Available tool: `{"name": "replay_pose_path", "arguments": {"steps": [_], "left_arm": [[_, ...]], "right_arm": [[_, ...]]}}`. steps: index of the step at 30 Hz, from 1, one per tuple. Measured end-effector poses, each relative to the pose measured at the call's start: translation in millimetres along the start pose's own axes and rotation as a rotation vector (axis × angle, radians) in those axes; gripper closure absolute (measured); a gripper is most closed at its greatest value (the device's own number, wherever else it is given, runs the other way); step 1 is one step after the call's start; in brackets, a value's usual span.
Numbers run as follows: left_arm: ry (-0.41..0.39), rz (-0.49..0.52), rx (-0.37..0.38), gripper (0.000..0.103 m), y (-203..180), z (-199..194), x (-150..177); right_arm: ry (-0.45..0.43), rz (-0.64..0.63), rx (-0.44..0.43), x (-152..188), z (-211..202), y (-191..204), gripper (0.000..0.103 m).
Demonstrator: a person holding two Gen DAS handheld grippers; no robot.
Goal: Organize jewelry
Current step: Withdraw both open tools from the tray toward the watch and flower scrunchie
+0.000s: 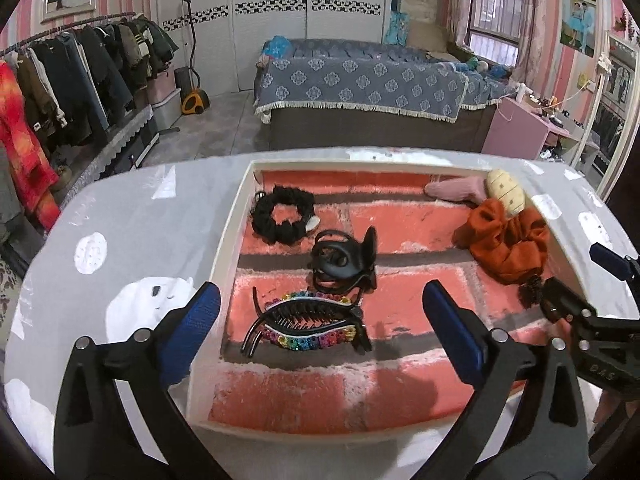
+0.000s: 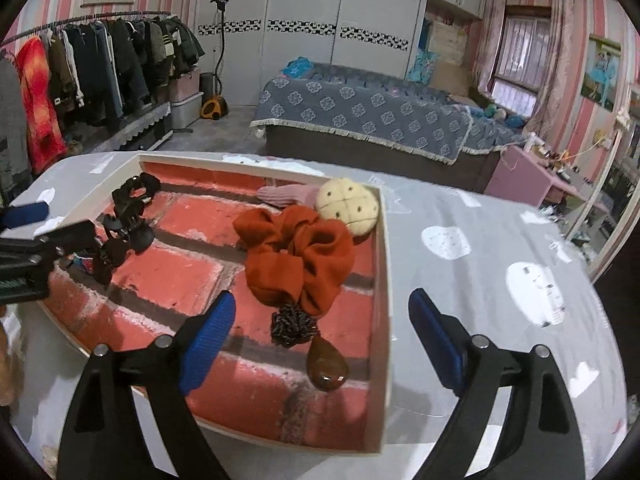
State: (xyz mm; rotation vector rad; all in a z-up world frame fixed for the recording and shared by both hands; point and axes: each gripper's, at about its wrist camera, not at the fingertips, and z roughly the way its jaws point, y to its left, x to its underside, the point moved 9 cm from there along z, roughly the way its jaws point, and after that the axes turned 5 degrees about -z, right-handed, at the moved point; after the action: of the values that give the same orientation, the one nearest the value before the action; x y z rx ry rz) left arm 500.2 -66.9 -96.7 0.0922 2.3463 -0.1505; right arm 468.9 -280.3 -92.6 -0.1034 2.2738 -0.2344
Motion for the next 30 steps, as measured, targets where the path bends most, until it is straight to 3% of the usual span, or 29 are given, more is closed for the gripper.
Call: {"name": "replay_pose_path", "arguments": {"steps": [5,14,30], "left_arm": [[-0.028,0.015,-0.014,0.005,-5.7,-32.2,1.0],[-0.045,0.016,0.005,0.005,-17.2,-91.2,33.2],[0.023,-0.008,-0.004,0.005,-2.3,-116.2,121.4]], "right_arm": [[-0.032,0.019,0.014,-3.2,-24.7,-9.4,0.009],[-0.06,0.021,0.052,24.8,-84.1,-30.2,0.009],[-0.042,0.066,0.107,111.9,-140.8,-78.0,0.006]]}}
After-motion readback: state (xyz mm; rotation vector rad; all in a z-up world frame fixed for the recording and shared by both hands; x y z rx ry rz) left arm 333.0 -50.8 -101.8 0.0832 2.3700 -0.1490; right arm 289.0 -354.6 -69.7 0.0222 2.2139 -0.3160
